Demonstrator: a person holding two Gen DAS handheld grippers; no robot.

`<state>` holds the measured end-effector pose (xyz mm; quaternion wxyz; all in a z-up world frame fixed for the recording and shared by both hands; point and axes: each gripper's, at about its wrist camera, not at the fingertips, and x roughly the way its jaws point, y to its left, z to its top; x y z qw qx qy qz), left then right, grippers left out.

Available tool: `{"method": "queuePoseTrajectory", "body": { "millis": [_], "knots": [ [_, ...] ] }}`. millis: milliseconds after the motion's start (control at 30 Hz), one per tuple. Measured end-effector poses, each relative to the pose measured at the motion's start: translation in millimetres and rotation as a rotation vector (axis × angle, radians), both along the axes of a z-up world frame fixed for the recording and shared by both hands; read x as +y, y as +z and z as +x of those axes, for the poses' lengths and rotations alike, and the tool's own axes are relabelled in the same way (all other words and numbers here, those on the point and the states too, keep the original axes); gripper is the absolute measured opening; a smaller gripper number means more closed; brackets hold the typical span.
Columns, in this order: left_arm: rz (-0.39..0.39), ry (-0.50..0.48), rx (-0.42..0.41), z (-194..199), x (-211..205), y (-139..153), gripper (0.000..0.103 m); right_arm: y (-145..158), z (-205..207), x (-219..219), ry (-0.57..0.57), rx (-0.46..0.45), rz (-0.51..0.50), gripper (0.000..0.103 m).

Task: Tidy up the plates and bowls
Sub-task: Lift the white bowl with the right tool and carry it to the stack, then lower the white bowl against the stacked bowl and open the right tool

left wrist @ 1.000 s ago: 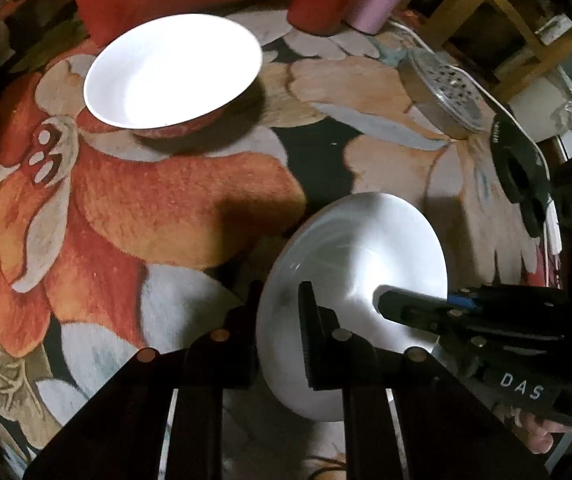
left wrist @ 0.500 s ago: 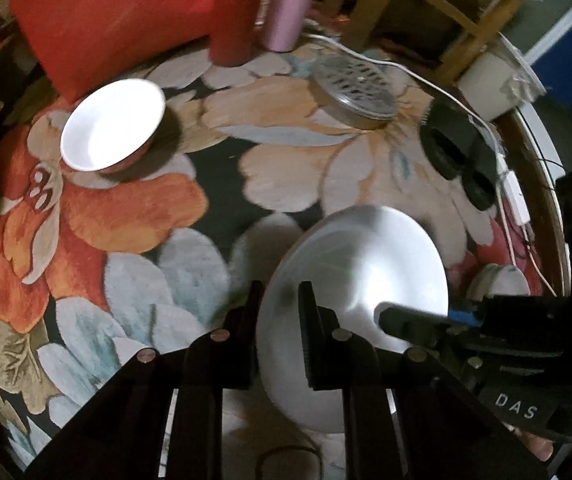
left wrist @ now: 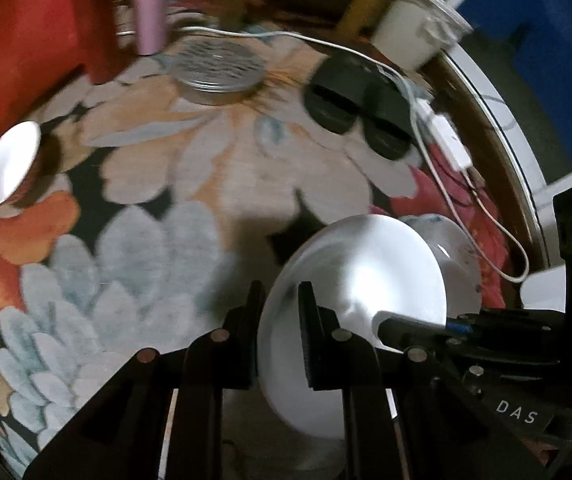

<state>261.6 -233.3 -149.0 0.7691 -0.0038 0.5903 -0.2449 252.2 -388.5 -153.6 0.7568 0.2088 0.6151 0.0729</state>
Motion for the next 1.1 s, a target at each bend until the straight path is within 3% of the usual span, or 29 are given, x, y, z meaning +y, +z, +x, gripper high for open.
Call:
{"method": "queuePoseTrajectory", "body": {
  "millis": [500,933,1033,1067,1100],
  "knots": [
    [-0.021,-0.19,0.077,-50.4,-126.7,-26.0,0.015,-17.6,-71.7,-106.2,-0.239,0.074,-0.05,0.013],
    [-0.021,-0.221,0.138,-55.1,-147.2,-43.7,0.017,-36.0,-81.9,-128.5,-0.273,0.085,-0.064,0.012],
    [-0.047,-0.217,0.149,-54.4,-142.7,-40.5,0.033,-35.2,-81.0,-128.7,-0.274,0.074,-0.07,0.012],
    [-0.067,-0.218,0.148,-54.8,-141.0,-37.2,0.049,-34.8,-80.1,-128.7,-0.277,0.073,-0.066,0.012],
    [-0.072,-0.214,0.137,-55.2,-139.0,-33.7,0.075,-33.5,-78.9,-128.0,-0.275,0.066,-0.069,0.013]
  ]
}}
